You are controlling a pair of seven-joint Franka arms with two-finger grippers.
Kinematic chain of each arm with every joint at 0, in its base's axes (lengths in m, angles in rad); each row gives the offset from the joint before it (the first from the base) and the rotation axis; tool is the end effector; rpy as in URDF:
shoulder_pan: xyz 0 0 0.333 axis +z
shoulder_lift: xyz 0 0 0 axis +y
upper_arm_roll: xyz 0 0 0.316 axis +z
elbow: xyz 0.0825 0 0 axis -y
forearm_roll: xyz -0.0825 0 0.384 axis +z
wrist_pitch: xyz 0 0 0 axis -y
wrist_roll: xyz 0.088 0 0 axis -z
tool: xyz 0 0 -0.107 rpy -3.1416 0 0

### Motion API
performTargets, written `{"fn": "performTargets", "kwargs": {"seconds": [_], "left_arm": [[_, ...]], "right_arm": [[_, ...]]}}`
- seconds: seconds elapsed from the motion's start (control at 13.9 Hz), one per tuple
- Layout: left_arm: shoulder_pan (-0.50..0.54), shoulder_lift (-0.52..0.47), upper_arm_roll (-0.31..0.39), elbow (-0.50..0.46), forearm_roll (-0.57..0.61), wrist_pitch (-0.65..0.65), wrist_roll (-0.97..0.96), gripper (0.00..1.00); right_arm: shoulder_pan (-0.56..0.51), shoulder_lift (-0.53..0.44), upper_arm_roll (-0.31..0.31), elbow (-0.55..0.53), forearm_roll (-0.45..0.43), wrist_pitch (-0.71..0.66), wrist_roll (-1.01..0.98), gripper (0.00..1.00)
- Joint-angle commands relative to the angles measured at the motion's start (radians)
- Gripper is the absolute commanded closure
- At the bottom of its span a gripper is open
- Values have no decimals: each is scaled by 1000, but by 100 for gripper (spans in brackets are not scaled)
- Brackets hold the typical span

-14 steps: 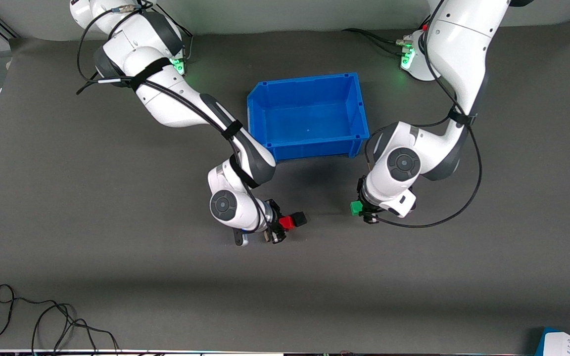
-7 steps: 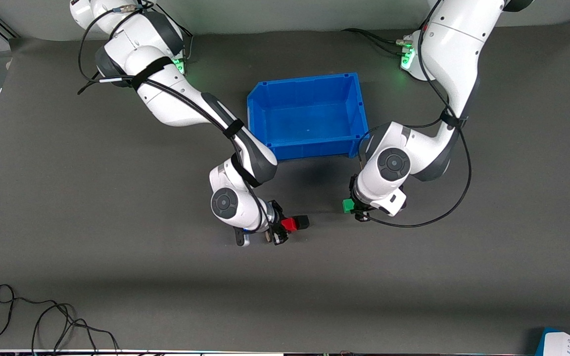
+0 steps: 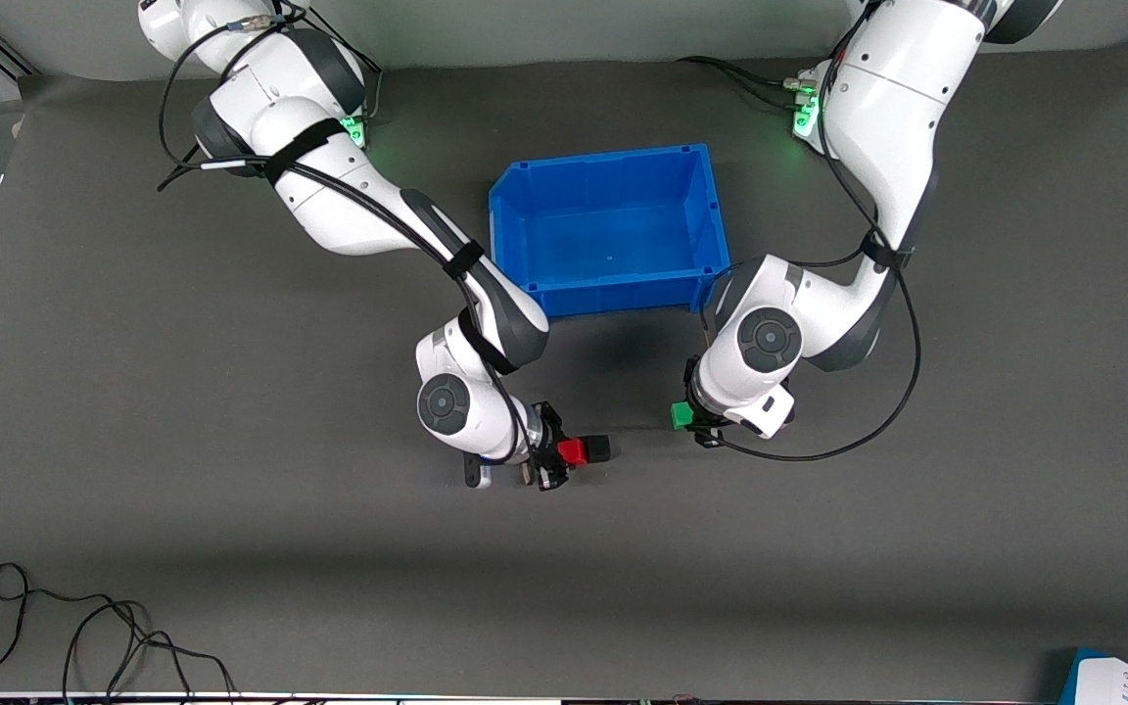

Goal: Attach green and red cubes to black cube
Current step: 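Carry the green cube with the left gripper toward the black cube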

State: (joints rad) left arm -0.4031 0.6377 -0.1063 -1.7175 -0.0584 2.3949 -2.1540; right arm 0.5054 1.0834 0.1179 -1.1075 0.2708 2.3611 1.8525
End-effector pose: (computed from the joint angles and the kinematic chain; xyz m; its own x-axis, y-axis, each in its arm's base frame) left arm 0.5943 -0.3243 0.2236 -0.1381 0.9845 -0.1085 0.9904 0.1361 -0.0252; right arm 0.6527 0.4347 0.1655 0.0935 -0.9354 -0.3409 -0.9956 -0.0859 -0.0372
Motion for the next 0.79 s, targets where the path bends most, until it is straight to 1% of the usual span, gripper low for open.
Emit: {"fn": "performTargets", "kwargs": {"seconds": [0.0,0.14,0.36,0.57,0.72], "left_arm": [[-14,37,8,53,3,-3,-9,100],[-16,45,8,78,8,-3,-4,100],[-29,65,7,121,8,-2,3,100],[-37,82,7,128,9,1,23,100],[-39,92,7,128,12,32,37,100]], "right_arm": [[10,26,-4,43,-16,6,54,83],[12,26,-7,48,-19,6,129,82],[12,23,-7,41,-19,4,171,83],[13,24,0,46,-18,4,205,83],[25,26,0,45,-18,7,214,82]]}}
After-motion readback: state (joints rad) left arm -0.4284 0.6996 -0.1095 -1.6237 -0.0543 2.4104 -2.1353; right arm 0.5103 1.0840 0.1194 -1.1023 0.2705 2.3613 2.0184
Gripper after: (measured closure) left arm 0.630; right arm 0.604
